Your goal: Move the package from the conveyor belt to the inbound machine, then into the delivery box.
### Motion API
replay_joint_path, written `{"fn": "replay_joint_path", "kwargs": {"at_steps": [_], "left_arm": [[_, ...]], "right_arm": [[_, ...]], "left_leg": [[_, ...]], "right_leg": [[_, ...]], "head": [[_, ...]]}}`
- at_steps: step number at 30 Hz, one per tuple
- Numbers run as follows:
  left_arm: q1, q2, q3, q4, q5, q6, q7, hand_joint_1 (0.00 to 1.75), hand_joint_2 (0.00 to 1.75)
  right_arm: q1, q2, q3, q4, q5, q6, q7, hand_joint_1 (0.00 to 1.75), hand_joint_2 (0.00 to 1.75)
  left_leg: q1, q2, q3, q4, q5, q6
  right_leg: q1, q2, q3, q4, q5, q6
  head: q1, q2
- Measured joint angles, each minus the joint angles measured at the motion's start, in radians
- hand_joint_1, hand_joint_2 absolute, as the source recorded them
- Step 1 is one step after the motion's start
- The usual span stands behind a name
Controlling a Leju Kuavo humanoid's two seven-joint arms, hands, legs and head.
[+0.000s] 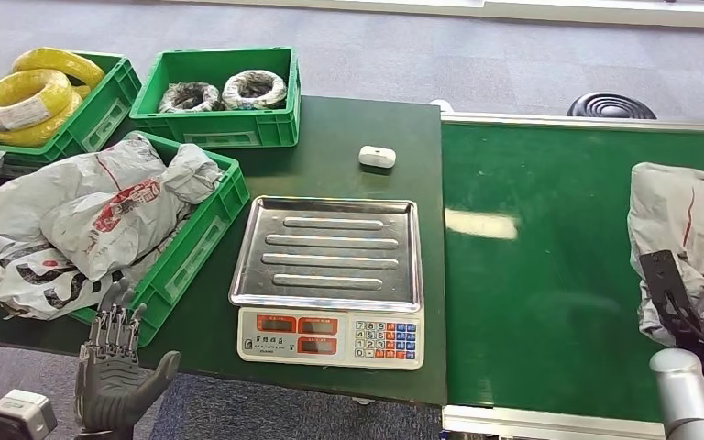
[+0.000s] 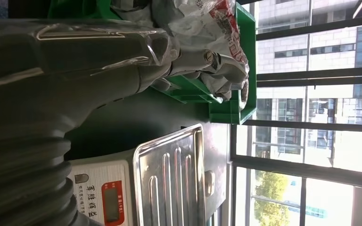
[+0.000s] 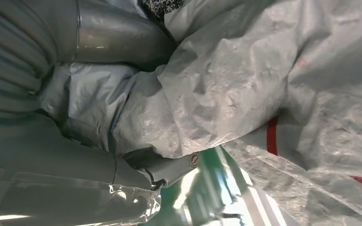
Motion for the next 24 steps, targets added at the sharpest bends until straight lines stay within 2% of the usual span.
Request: {"fn": "replay_joint_path", "kwargs": {"at_steps": [3,7,9,11,14,16,17,18,20,21,22,24], "left_arm": [[-0.001,-0.009,0.009,0.000,-0.008,-0.009,-0.008,0.00,1.75],[-0.004,-0.019,0.021,0.000,-0.020,-0.032,-0.016,0.00,1.75],[-0.016,-0.020,0.028,0.003,-0.023,-0.052,-0.022,0.00,1.75],[-0.042,-0.020,0.035,0.013,-0.027,-0.076,-0.028,0.00,1.75],[-0.087,-0.022,0.045,0.032,-0.045,-0.104,-0.033,0.00,1.75],[-0.103,-0.027,0.054,0.040,-0.055,-0.112,-0.034,0.00,1.75],[-0.107,-0.030,0.059,0.042,-0.060,-0.115,-0.032,0.00,1.75],[-0.109,-0.034,0.064,0.043,-0.065,-0.117,-0.030,0.00,1.75],[-0.115,-0.040,0.077,0.043,-0.075,-0.119,-0.024,0.00,1.75],[-0.117,-0.043,0.083,0.043,-0.080,-0.120,-0.022,0.00,1.75],[-0.118,-0.046,0.088,0.043,-0.086,-0.120,-0.019,0.00,1.75],[-0.118,-0.054,0.105,0.043,-0.106,-0.120,-0.009,0.00,1.75]], "right_arm": [[-0.005,0.047,0.011,-0.111,-0.043,-0.006,-0.111,1.75,1.75],[-0.013,0.113,0.096,-0.285,-0.041,0.001,-0.172,1.75,1.75],[-0.024,0.151,0.170,-0.374,0.009,0.041,-0.192,1.75,1.75],[-0.054,0.200,0.286,-0.456,0.092,0.154,-0.192,1.75,1.75],[-0.119,0.290,0.500,-0.516,0.178,0.385,-0.191,1.75,1.75],[-0.147,0.349,0.619,-0.521,0.195,0.467,-0.199,1.75,1.75],[-0.156,0.374,0.664,-0.521,0.197,0.482,-0.204,1.67,1.75],[-0.166,0.396,0.702,-0.519,0.197,0.488,-0.211,1.32,1.75],[-0.179,0.428,0.764,-0.516,0.195,0.495,-0.225,0.45,1.75],[-0.182,0.439,0.791,-0.514,0.195,0.498,-0.231,0.09,1.75],[-0.182,0.446,0.811,-0.513,0.196,0.498,-0.234,0.00,1.75],[-0.178,0.458,0.846,-0.512,0.204,0.489,-0.236,0.00,1.75]], "left_leg": [[0.000,0.001,0.001,0.000,0.000,0.000],[0.000,0.000,0.000,0.000,0.000,0.000],[0.000,0.002,-0.001,0.000,0.000,0.000],[0.001,0.007,0.000,-0.001,0.001,-0.001],[0.002,0.011,0.002,-0.001,0.002,-0.003],[0.003,0.006,0.001,0.000,0.003,-0.005],[0.004,0.004,0.000,0.000,0.004,-0.006],[0.004,0.003,-0.001,0.000,0.004,-0.006],[0.004,0.004,-0.002,-0.001,0.004,-0.006],[0.004,0.004,-0.002,-0.001,0.004,-0.006],[0.004,0.004,-0.002,0.000,0.004,-0.006],[0.003,0.004,-0.003,0.000,0.004,-0.006]], "right_leg": [[0.000,0.000,0.000,0.000,0.000,0.000],[0.000,0.000,0.000,0.001,0.000,0.000],[0.000,0.002,-0.001,0.002,0.000,0.000],[0.001,0.006,-0.003,0.003,0.001,-0.002],[0.002,0.011,-0.005,0.004,0.002,-0.004],[0.003,0.007,-0.006,0.004,0.002,-0.004],[0.003,0.005,-0.006,0.004,0.001,-0.004],[0.004,0.004,-0.007,0.005,0.001,-0.004],[0.003,0.004,-0.007,0.005,0.001,-0.004],[0.003,0.004,-0.007,0.004,0.001,-0.004],[0.003,0.004,-0.008,0.004,0.001,-0.004],[0.003,0.004,-0.008,0.004,0.001,-0.004]], "head": [[0.000,0.000],[0.000,0.000],[0.000,0.000],[0.000,0.000],[0.000,0.000],[0.000,0.000],[0.000,0.000],[0.000,0.000],[0.000,0.000],[0.000,0.000],[0.000,0.000],[0.001,0.000]]}}
